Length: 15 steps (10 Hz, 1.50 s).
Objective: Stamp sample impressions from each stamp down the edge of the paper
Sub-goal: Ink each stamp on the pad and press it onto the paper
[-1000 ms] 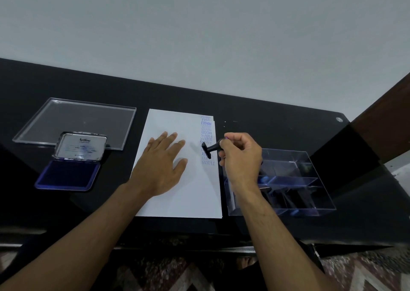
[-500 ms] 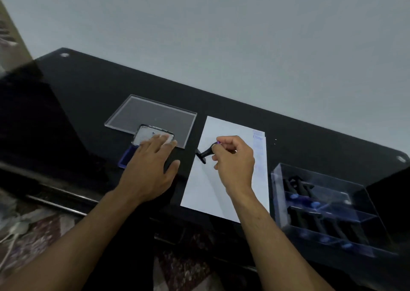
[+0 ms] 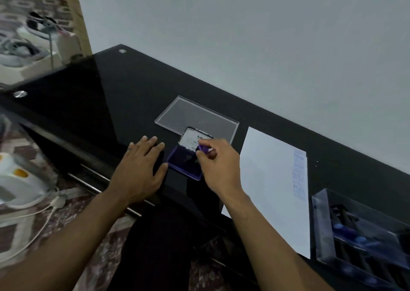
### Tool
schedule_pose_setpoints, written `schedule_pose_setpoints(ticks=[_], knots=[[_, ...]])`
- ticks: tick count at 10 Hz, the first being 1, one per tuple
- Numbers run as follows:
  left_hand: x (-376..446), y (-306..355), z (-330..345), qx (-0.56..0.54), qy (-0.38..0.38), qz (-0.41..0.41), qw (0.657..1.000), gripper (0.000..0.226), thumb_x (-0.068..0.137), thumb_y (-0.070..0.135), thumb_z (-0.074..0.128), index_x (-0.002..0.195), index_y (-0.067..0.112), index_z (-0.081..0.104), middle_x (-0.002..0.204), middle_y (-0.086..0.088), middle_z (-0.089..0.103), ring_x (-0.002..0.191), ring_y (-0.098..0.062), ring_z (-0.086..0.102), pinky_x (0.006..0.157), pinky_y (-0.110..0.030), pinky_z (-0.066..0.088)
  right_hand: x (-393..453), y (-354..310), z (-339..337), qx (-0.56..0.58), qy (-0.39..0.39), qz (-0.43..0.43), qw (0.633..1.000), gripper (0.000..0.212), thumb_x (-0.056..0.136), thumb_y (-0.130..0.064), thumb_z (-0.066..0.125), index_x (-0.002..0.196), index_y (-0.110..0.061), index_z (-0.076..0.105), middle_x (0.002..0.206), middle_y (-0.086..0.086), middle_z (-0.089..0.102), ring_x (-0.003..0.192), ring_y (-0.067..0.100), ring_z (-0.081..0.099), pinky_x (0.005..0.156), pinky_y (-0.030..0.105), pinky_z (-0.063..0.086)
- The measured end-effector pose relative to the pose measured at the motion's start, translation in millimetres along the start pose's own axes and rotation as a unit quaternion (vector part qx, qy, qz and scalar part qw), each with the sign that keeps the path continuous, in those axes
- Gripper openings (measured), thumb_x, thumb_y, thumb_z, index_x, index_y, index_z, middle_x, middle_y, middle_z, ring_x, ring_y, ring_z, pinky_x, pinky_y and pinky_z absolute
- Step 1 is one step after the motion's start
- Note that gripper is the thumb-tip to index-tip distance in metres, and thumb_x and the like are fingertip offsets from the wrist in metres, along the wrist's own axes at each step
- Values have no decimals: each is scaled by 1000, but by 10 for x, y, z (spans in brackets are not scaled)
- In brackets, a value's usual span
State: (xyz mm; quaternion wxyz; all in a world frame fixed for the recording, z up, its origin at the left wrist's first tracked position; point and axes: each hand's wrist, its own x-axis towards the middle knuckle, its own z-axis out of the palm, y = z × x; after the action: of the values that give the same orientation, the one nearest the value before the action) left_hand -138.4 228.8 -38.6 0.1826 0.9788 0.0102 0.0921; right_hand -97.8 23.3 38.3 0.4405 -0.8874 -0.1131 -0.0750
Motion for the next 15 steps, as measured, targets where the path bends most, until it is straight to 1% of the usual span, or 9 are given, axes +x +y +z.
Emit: schedule_pose_setpoints(ticks=[1,2,4,6,8,10,13,14,15], knots=[[-4,-32,-16,20,-3,0,1000,75,91,60,26,151,18,44,160,-7,36,152,-28,22,124,-52,16,22,-43,104,-46,-18,-29,998,27,88,-17,72,115,-22,72,113,-6,65,96,9,63,90,31,56],[-12,-46,-1,39,-8,-3,999,74,93,61,25,152,20,41,162,-6,32,153,-25,18,125,-51,13,47,-73,140,-62,-25,-35,997,29,89,-19,71,117,-22,71,116,-6,64,100,10,63,92,33,55],[-33,-56,40,44,6,1,999,70,95,60,25,149,20,47,161,-6,34,153,-25,19,125,-50,14,78,-136,163,-93,-44,-24,994,30,92,-22,68,121,-22,70,122,-3,63,104,12,62,95,31,54],[-28,-47,55,55,10,-2,998,70,95,60,23,149,21,46,162,-6,33,153,-25,19,125,-51,15,73,-148,183,-112,-74,-15,991,31,93,-21,66,125,-20,67,127,0,61,108,15,62,99,32,53],[-25,-51,73,61,16,-2,998,68,96,59,25,148,20,47,160,-7,36,152,-26,22,124,-52,17,99,-180,161,-134,-90,-22,987,31,93,-21,67,124,-20,68,125,1,62,107,16,63,98,36,53],[-26,-49,89,63,18,-1,998,68,96,59,25,148,20,48,160,-6,36,153,-26,22,124,-52,17,96,-219,75,-148,-99,-38,983,29,88,-21,71,117,-20,72,115,-2,64,99,12,61,92,30,55],[-28,-38,77,65,15,-4,998,71,95,61,20,150,22,44,162,-6,32,154,-24,17,125,-51,12,123,-219,121,-158,-107,-19,981,33,93,-24,66,126,-21,67,128,1,62,112,18,62,100,33,52],[-25,-44,83,68,14,-3,998,70,95,60,21,150,22,44,162,-6,32,154,-24,17,125,-50,11,117,-240,68,-162,-106,-31,981,30,92,-21,67,122,-19,70,122,0,65,107,15,63,96,28,52],[-22,-48,79,66,16,-3,998,70,96,60,22,149,22,45,162,-6,32,154,-25,18,125,-50,11,108,-258,58,-162,-107,-37,980,30,92,-21,67,122,-19,69,120,0,65,106,14,62,96,31,53]])
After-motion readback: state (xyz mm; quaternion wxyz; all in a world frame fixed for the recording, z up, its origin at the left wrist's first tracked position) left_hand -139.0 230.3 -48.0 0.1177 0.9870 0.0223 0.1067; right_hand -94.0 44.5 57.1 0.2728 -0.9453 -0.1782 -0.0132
